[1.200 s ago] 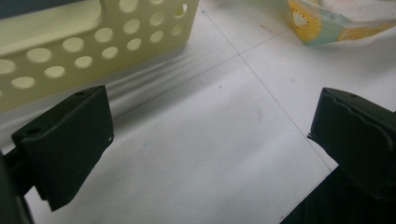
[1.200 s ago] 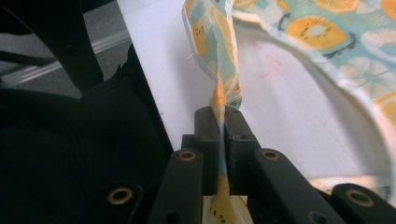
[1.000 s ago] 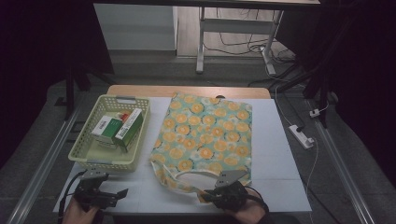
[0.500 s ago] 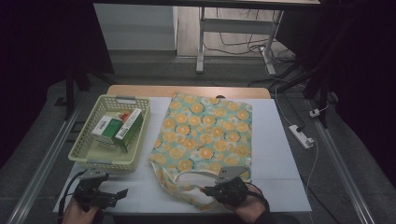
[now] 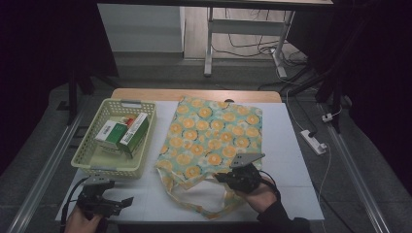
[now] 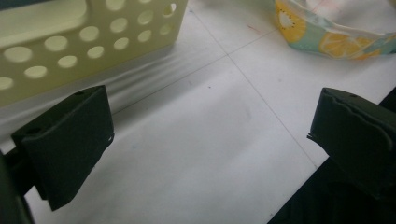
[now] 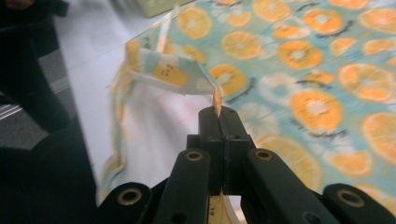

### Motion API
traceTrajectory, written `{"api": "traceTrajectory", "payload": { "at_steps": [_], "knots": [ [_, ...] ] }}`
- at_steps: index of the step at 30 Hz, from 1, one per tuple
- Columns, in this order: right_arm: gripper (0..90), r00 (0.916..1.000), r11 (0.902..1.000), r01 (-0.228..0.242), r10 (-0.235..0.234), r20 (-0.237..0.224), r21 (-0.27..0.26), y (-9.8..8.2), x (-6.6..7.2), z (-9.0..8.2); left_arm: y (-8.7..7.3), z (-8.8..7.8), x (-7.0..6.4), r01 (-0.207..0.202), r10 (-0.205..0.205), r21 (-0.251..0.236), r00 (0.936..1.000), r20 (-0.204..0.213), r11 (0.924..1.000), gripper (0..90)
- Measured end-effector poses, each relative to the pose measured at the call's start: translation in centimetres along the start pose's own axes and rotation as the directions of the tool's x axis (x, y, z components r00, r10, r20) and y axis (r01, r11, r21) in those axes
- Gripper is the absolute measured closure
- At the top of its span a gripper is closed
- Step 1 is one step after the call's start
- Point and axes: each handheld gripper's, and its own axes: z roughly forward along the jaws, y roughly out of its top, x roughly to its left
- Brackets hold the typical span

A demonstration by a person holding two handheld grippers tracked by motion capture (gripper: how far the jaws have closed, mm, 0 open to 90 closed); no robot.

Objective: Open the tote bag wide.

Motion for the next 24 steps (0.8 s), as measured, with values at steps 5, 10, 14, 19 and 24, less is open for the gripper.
{"api": "traceTrajectory", "payload": {
  "at_steps": [5, 10, 14, 19, 24],
  "knots": [
    [89.4, 0.9994, 0.9997, -0.022, 0.022, 0.027, -0.007, 0.7, -2.0, 0.5, 0.0, 0.0, 0.0, -0.006, 0.006, 0.003, 0.9999, 0.015, 1.0000, 0.0],
    [89.4, 0.9976, 0.9988, -0.048, 0.049, 0.050, -0.004, 1.1, -4.1, 1.3, 0.0, 0.1, 0.1, -0.004, 0.004, 0.004, 0.9998, 0.017, 1.0000, 0.0],
    [89.4, 0.9959, 0.9982, -0.060, 0.060, 0.068, 0.002, 1.5, -5.6, 1.9, 0.1, 0.1, 0.1, -0.004, 0.004, 0.005, 0.9998, 0.020, 1.0000, 0.0],
    [89.4, 0.9938, 0.9973, -0.074, 0.073, 0.083, 0.005, 1.9, -7.2, 2.6, 0.1, 0.1, 0.1, -0.002, 0.002, 0.005, 0.9997, 0.023, 1.0000, 0.0],
    [89.4, 0.9910, 0.9964, -0.085, 0.084, 0.104, 0.001, 2.5, -8.8, 3.2, 0.1, 0.1, 0.1, -0.001, 0.001, 0.008, 0.9997, 0.025, 1.0000, 0.0]
  ]
}}
